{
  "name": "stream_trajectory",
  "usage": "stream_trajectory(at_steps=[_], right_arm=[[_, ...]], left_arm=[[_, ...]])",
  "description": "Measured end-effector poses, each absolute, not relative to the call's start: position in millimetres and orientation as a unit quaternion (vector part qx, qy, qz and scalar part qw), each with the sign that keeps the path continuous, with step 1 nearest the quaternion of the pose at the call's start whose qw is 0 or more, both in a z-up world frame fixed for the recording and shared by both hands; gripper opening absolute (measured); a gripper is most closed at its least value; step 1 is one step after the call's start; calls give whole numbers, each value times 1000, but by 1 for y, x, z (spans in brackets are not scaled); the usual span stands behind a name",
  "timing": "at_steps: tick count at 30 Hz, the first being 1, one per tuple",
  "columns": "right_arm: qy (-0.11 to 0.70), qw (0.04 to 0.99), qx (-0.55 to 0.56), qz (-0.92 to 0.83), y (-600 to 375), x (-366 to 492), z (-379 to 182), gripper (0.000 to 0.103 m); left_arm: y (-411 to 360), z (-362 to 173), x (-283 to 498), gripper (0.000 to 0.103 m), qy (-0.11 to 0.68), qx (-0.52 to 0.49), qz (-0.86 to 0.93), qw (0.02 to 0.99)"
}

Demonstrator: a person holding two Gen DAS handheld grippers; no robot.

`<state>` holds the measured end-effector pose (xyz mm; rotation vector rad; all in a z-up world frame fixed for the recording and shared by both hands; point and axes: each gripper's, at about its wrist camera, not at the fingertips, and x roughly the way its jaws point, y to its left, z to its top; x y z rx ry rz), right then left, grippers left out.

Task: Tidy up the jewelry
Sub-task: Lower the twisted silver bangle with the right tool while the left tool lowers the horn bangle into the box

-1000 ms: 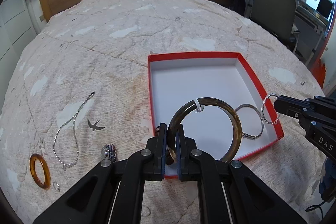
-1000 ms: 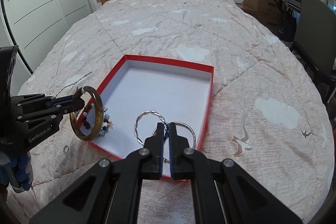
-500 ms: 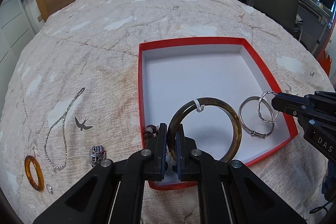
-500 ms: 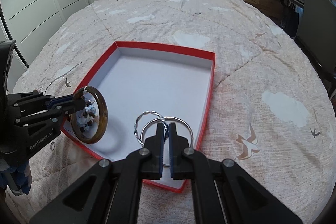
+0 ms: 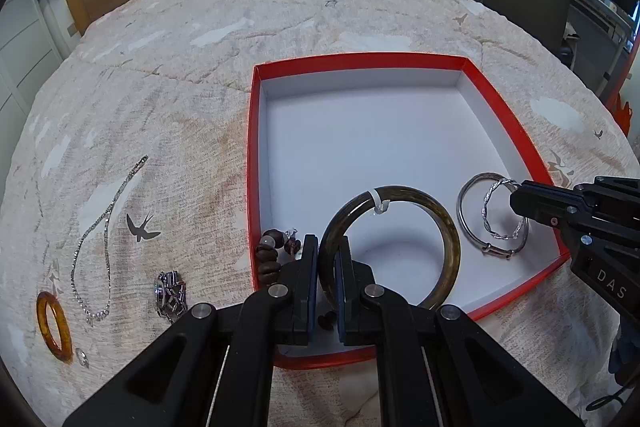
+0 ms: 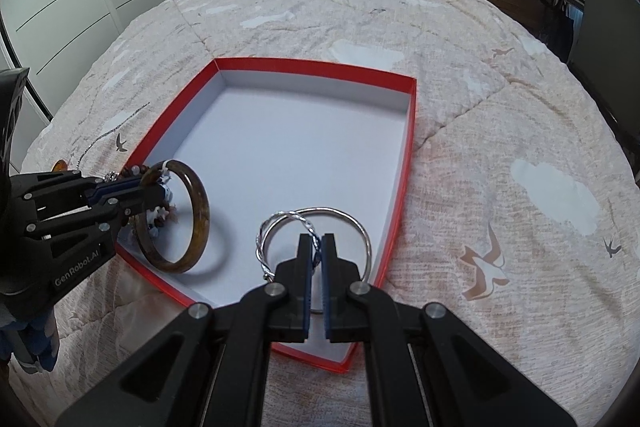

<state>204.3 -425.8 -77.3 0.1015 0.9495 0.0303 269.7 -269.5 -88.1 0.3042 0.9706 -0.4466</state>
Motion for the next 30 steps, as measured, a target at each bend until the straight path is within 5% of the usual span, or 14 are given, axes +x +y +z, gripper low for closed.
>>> stream_trajectory(at_steps=[30], right_arm=[[476,878,38,16,-420,209,-91,4]], left_arm=[[-272,-97,271,8,471,138,-211,845]])
